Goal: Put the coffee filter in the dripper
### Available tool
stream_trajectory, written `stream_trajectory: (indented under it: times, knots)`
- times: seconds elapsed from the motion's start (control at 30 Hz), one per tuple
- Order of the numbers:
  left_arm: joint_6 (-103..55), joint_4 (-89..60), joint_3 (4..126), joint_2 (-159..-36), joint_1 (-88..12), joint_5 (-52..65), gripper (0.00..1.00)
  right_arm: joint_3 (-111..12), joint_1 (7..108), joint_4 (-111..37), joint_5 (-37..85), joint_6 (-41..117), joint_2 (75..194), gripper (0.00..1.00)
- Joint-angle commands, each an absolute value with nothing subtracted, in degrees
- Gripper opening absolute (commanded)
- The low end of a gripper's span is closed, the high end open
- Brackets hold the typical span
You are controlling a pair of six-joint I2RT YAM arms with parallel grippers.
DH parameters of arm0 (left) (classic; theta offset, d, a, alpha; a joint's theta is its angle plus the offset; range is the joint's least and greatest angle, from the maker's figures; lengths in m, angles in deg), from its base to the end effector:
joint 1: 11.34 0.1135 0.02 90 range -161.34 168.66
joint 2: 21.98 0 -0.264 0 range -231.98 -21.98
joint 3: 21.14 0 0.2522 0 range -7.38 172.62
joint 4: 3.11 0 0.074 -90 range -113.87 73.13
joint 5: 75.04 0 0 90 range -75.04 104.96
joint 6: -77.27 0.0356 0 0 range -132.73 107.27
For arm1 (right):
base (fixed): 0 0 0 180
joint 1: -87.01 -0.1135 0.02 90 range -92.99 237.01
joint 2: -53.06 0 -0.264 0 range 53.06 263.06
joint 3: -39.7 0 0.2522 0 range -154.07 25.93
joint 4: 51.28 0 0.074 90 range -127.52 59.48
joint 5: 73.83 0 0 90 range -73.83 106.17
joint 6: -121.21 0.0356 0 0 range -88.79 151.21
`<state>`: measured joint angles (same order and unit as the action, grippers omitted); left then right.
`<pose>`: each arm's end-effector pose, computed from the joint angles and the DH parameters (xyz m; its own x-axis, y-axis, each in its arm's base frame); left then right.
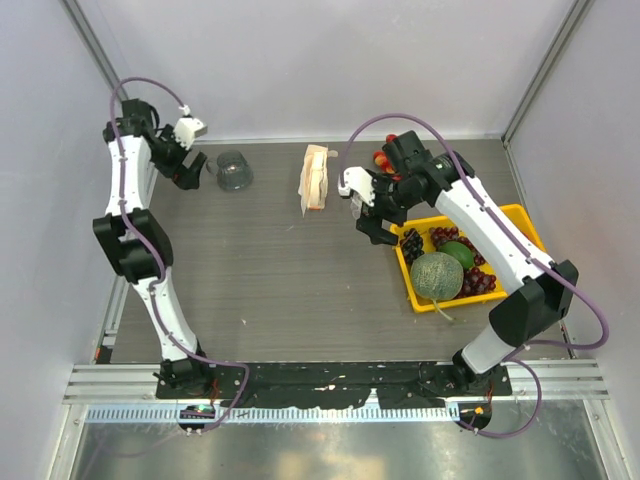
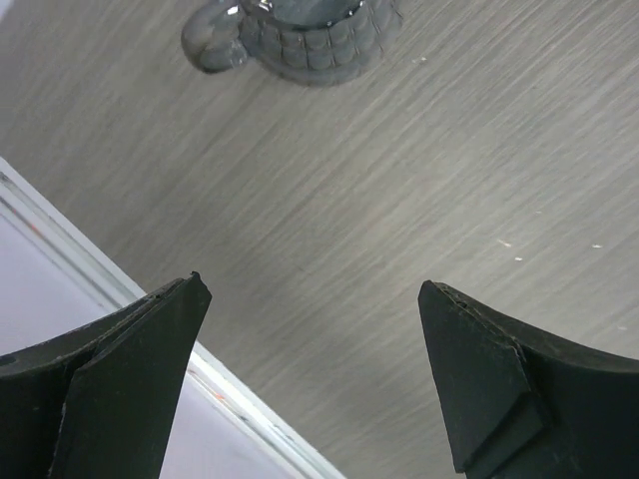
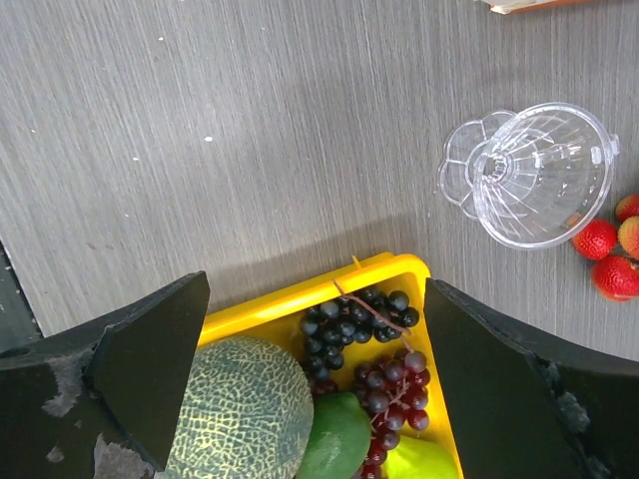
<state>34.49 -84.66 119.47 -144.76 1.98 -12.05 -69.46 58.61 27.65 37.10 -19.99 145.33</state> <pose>0.4415 0.0879 0.3179 -0.5996 0.5300 -0.5996 0.6339 0.7719 0.0484 0.2773 0.1644 0.3558 -0.0258 -0.8415 -0.5397 -0.9762 0.1375 -0.1677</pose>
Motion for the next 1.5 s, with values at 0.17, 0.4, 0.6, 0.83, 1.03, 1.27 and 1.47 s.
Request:
stream_trajectory:
  times: [0.17, 0.4, 0.6, 0.83, 1.03, 1.27, 1.47]
  knots:
    - [46.42, -71.27, 119.45, -147.57, -6.15, 0.11, 0.99, -70.48, 59.15, 29.19, 35.95, -13.7, 140.6, 0.95]
    - [48.88, -69.43, 118.58, -149.15, -6.85, -4.11, 0.99, -69.16, 59.15, 29.11, 34.28, -14.67, 139.9, 0.95]
    - [50.99, -66.52, 119.36, -152.22, -7.82, -2.18, 0.99, -69.78, 59.15, 29.28, 34.54, -15.11, 141.13, 0.95]
    - [54.24, -61.7, 120.59, -155.74, -8.17, 0.54, 0.99, -69.34, 59.15, 29.28, 34.02, -14.85, 141.04, 0.96]
    - [57.05, -59.94, 121.74, -158.56, -9.4, 2.03, 0.99, -69.43, 59.15, 29.46, 33.14, -14.85, 141.22, 0.96]
    - [61.53, -57.38, 118.14, -158.47, -10.81, 2.57, 0.93, -69.34, 59.15, 29.81, 32.17, -15.11, 141.39, 0.95]
    - [58.9, -58.44, 117.61, -156.54, -12.55, -2.26, 0.89, -68.64, 59.15, 29.81, 32.26, -15.46, 141.57, 0.95]
